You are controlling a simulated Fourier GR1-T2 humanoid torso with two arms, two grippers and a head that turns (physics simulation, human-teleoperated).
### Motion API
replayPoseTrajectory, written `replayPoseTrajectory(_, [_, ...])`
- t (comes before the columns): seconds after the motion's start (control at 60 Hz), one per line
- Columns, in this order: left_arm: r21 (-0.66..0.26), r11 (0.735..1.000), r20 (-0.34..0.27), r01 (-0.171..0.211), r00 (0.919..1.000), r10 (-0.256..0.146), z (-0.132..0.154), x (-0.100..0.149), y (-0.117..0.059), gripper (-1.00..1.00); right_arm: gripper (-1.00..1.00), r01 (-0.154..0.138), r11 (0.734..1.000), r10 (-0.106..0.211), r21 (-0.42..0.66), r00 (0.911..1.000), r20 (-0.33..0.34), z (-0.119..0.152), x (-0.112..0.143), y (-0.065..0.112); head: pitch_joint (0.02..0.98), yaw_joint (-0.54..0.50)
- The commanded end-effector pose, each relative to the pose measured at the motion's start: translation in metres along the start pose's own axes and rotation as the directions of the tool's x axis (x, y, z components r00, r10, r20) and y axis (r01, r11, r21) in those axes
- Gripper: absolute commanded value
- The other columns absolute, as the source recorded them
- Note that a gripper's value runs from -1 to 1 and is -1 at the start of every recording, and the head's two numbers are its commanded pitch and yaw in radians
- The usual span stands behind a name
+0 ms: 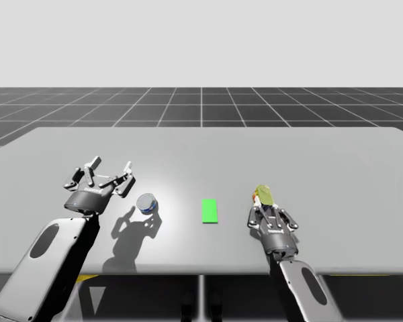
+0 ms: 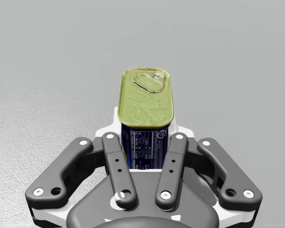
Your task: Look at the card. If it is red, pick the object on the left. If it is green, pick the object on the right.
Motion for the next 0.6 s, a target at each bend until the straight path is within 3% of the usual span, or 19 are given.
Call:
replayPoseTrajectory(0.017, [0.001,1.000,0.000,0.001,1.0000,-0.001,0.000,0.000,0.000,-1.00,0.96,0.014,0.996,-0.013,-0.091,0.9998,0.018,0.001,0.009,-0.011,0.417,-0.41])
replayPoseTrajectory(0.167, [0.001,1.000,0.003,-0.007,1.0000,0.007,0.000,0.000,0.000,-1.00,0.96,0.006,0.995,0.001,-0.097,0.9974,0.073,0.001,0.035,-0.016,0.421,-0.41])
replayPoseTrajectory(0.367, [0.002,1.000,0.004,-0.008,1.0000,0.008,0.000,0.000,0.002,-1.00,0.97,0.002,0.993,0.017,-0.114,0.9857,0.167,-0.006,0.081,-0.023,0.420,-0.42])
replayPoseTrajectory(0.483, [0.003,1.000,0.005,-0.008,1.0000,0.008,0.000,0.000,0.002,-1.00,0.98,0.000,0.993,0.028,-0.118,0.9720,0.233,-0.007,0.113,-0.024,0.421,-0.42])
replayPoseTrajectory(0.6, [0.003,1.000,0.005,-0.009,0.9999,0.009,0.000,0.001,0.003,-1.00,0.98,0.008,0.992,0.030,-0.122,0.9524,0.303,-0.003,0.148,-0.026,0.421,-0.43])
